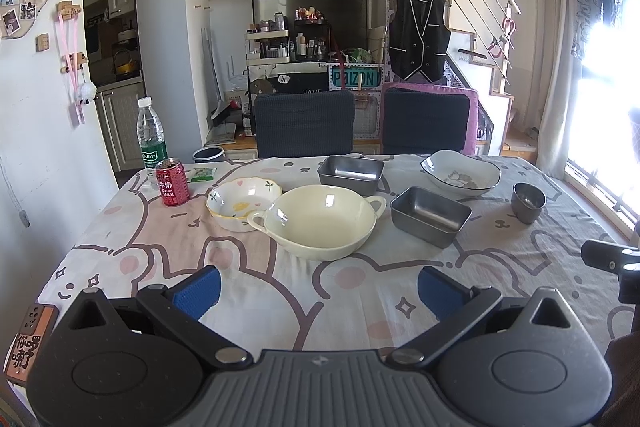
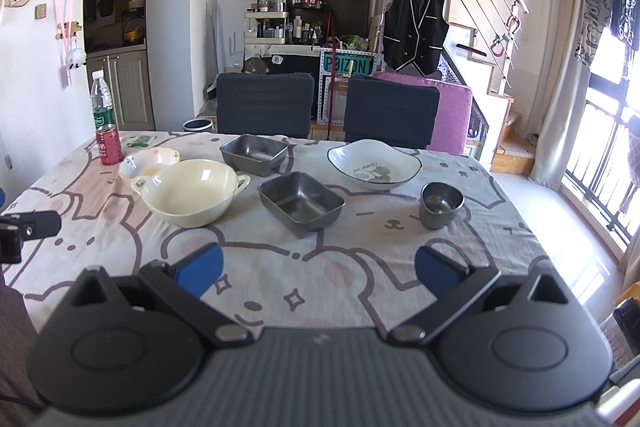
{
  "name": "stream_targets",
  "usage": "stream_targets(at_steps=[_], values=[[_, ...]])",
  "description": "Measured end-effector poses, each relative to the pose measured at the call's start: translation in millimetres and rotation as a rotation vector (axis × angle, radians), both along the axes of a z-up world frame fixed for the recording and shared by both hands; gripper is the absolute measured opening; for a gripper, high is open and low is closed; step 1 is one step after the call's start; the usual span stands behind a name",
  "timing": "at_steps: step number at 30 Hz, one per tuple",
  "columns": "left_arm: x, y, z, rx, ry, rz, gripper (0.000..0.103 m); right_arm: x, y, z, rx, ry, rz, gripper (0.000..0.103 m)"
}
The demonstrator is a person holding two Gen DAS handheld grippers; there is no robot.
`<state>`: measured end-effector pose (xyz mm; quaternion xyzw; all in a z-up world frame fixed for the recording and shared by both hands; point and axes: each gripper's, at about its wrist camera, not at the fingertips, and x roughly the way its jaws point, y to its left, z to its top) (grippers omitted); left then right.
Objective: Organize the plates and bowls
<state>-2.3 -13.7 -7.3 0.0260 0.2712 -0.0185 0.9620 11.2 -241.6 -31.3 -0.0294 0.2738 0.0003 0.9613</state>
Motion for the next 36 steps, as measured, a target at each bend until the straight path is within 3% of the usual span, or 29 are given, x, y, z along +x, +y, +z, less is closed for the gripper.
stream_targets(at_steps=[6, 19, 22, 28, 36], values=[[2, 2, 1, -0.005, 0.009, 0.011, 0.103, 0, -5, 1, 0.004, 0.0, -0.011, 0.103], [58, 0, 15, -0.022, 0.027, 0.031, 0.103, 32, -9, 11, 0.053, 0.005, -0.062, 0.103], [84, -9, 20, 0.001, 0.02, 0.011, 0.103, 48, -15, 16, 0.055, 0.0, -0.092, 0.103], [139, -21, 29, -0.025, 0.054, -0.063, 0.103, 90, -32, 21, 0.026, -0.041, -0.14, 0.103], [223, -49, 30, -0.031, 0.06, -0.162, 0.103, 154, -55, 11, -0.014, -0.075, -0.152, 0.103]])
